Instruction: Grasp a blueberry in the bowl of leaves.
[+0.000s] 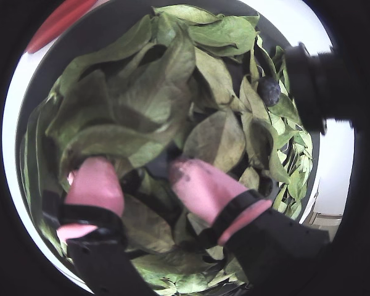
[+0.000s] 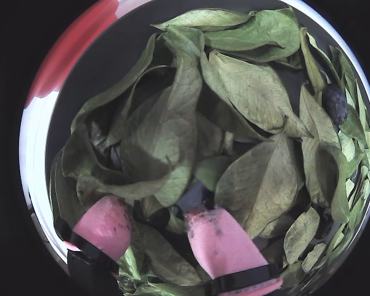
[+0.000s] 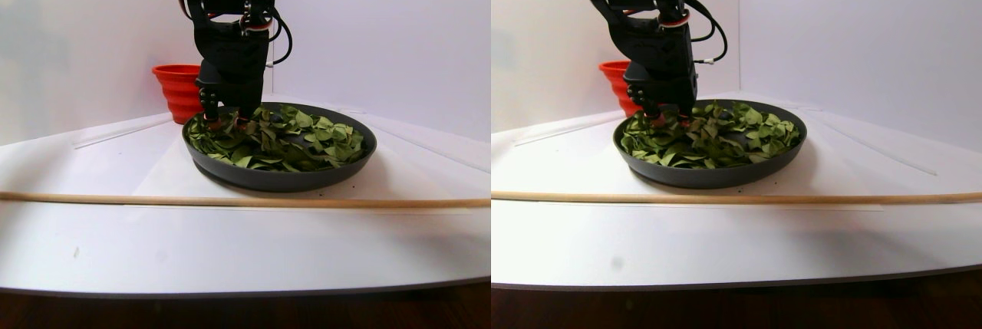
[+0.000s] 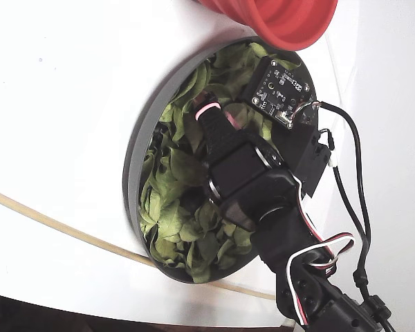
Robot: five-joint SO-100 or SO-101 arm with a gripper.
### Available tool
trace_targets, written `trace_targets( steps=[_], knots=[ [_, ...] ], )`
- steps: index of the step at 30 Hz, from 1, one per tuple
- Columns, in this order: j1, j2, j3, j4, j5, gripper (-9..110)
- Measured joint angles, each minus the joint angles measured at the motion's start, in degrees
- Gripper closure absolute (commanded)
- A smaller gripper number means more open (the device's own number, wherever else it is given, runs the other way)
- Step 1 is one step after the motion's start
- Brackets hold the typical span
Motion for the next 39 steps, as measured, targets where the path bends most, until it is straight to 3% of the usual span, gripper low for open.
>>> trace_targets(
  steps=[7, 39],
  knots=[
    [3.87, 2.81, 4.66, 1.93, -2.29, 85],
    [3.25, 2.81, 4.66, 2.55, -2.55, 85]
  ],
)
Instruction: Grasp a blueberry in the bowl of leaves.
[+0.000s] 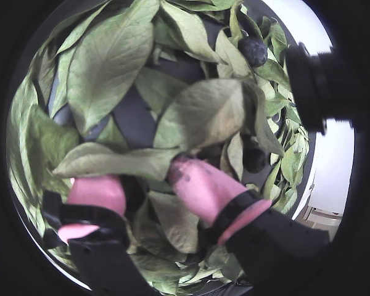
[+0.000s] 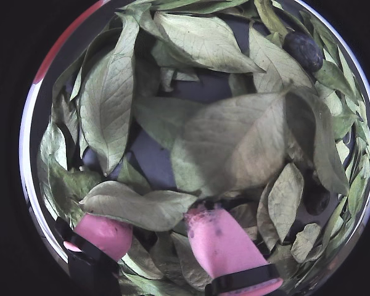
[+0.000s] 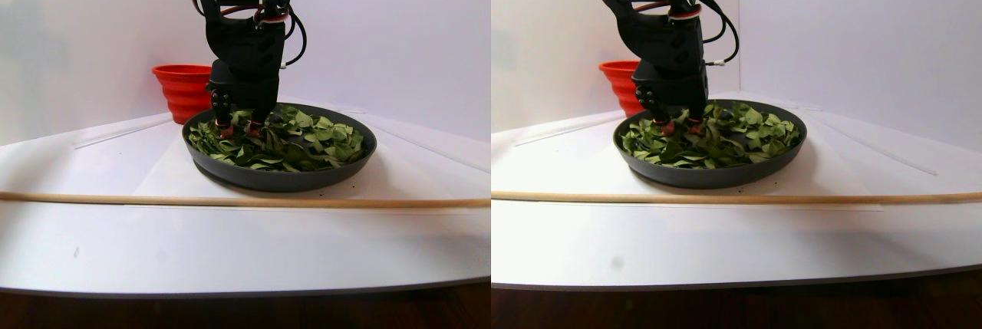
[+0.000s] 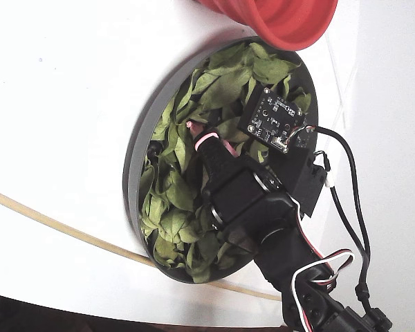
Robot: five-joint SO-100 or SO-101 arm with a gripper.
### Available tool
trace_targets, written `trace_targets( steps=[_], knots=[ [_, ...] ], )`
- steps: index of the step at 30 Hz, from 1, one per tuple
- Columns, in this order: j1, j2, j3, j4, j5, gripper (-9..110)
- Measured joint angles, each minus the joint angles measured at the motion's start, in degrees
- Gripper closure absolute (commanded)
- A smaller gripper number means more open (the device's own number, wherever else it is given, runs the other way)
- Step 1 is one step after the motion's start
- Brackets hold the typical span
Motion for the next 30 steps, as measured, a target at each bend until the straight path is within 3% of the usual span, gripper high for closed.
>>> trace_targets(
  steps=[30],
  knots=[
    [-0.70, 0.00, 0.00, 0.53, -0.88, 85]
  ],
)
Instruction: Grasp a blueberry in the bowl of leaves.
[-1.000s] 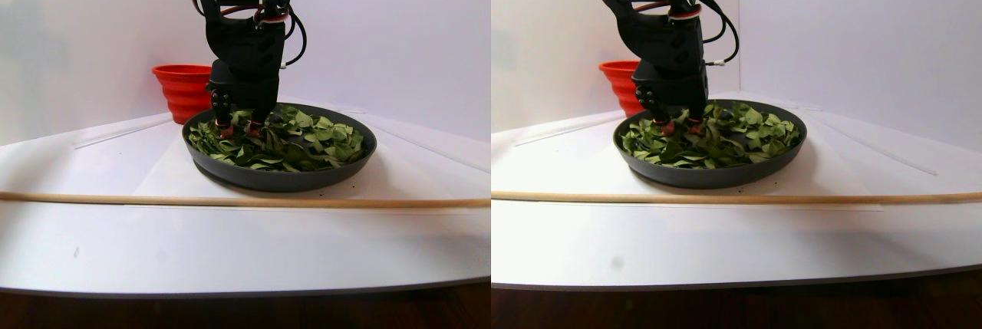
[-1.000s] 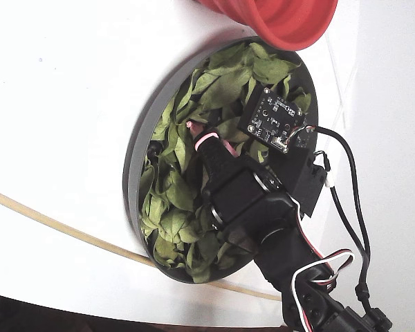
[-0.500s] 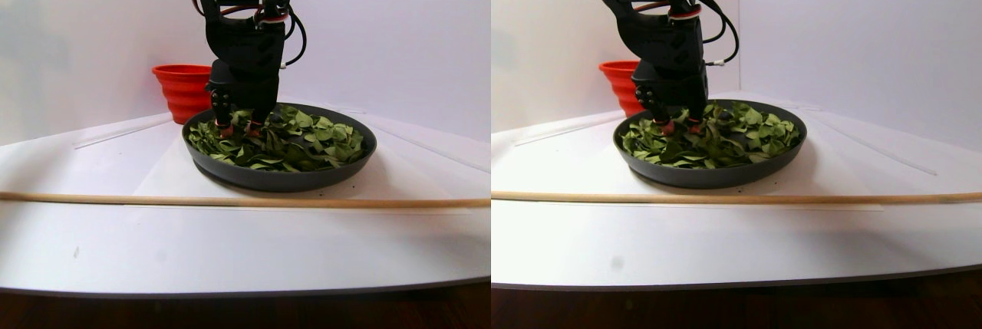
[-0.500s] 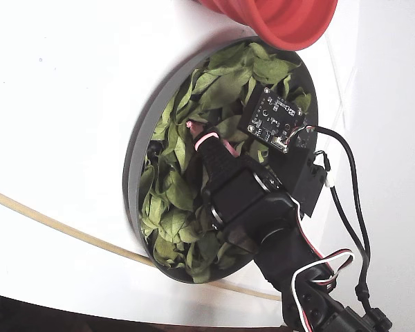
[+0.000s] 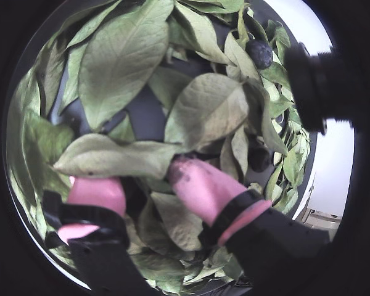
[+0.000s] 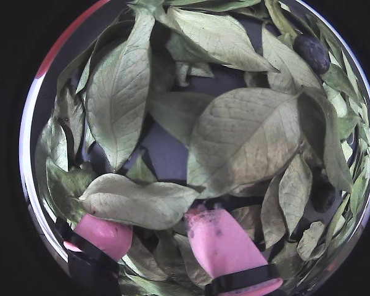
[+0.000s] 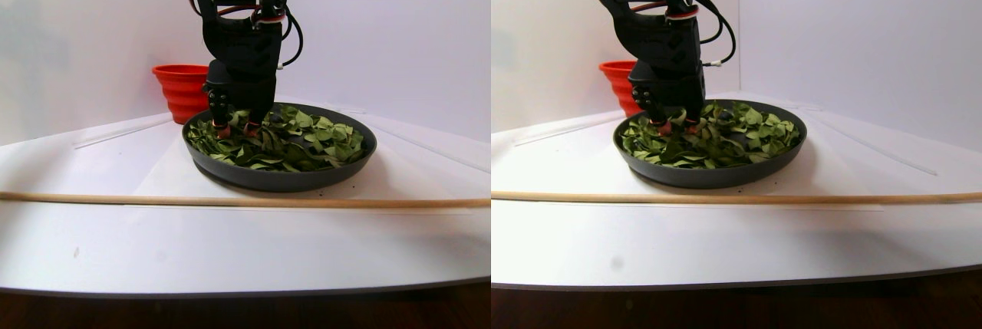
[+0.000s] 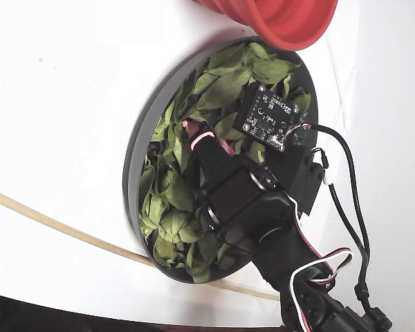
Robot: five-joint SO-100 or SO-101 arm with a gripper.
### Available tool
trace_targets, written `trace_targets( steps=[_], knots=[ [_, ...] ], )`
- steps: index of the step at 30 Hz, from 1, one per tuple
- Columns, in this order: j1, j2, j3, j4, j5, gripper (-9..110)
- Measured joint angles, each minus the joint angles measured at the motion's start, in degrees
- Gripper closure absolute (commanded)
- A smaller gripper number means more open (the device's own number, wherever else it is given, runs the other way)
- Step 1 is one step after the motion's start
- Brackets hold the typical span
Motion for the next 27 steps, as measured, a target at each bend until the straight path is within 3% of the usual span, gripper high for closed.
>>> trace_targets(
  steps=[27],
  knots=[
    [0.97, 5.19, 0.00, 2.11, -2.81, 85]
  ],
)
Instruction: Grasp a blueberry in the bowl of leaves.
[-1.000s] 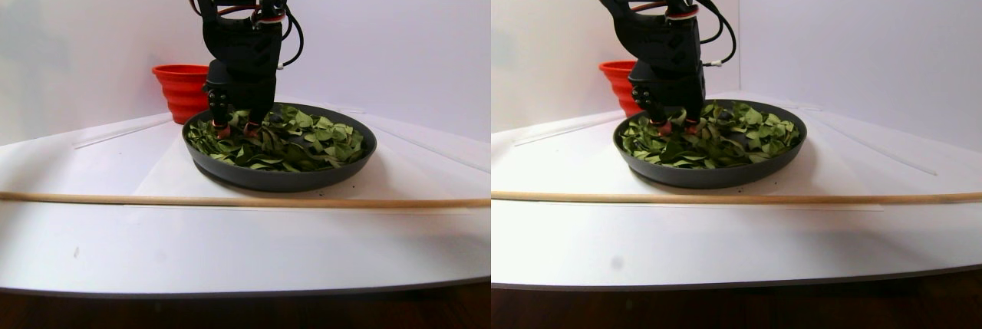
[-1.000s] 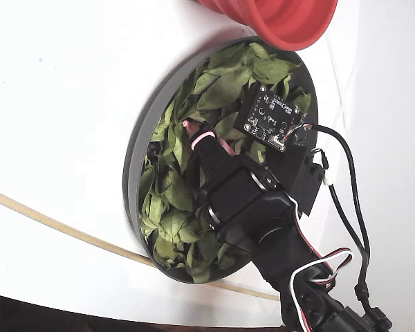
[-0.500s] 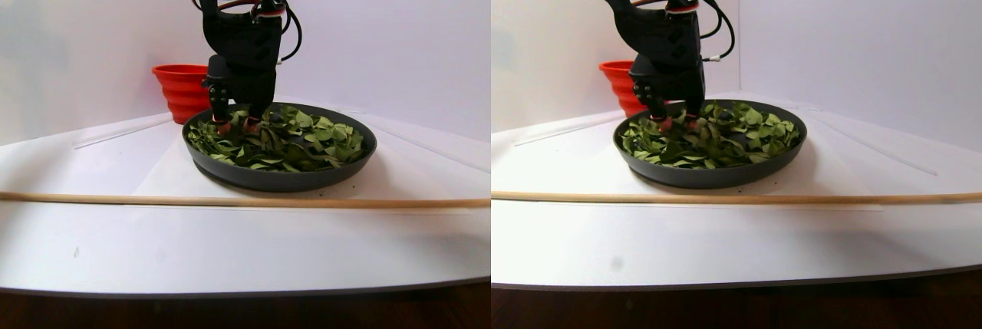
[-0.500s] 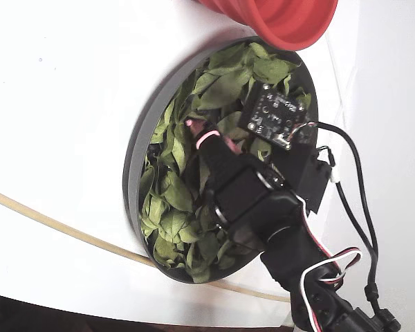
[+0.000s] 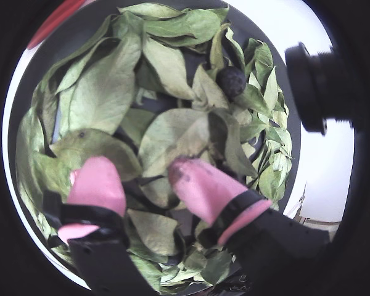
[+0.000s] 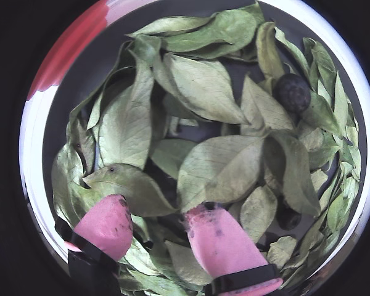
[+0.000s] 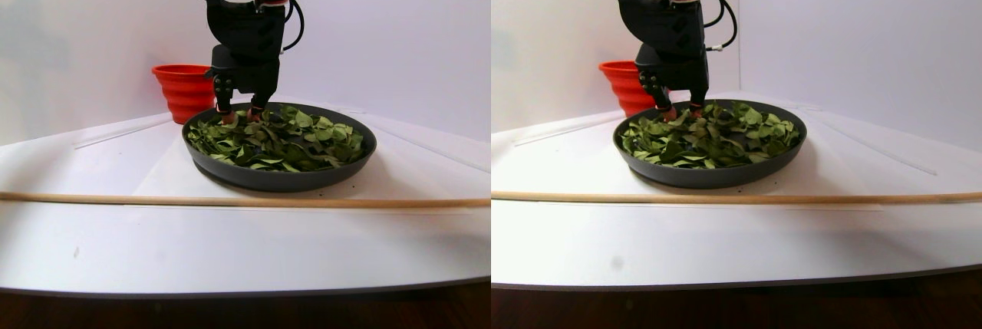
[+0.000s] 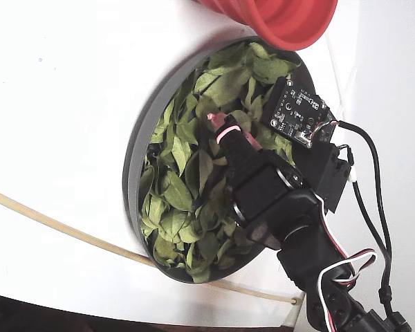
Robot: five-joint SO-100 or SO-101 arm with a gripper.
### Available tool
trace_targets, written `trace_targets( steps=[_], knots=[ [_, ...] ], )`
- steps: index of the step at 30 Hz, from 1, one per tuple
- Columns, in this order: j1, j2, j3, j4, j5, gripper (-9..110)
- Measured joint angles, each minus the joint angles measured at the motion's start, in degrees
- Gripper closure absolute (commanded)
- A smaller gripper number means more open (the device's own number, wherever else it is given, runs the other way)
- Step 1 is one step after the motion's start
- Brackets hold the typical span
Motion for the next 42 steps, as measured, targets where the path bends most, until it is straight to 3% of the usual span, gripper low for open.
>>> trace_targets(
  steps=[42],
  knots=[
    [6.06, -8.00, -11.69, -1.58, -1.67, 85]
  ],
)
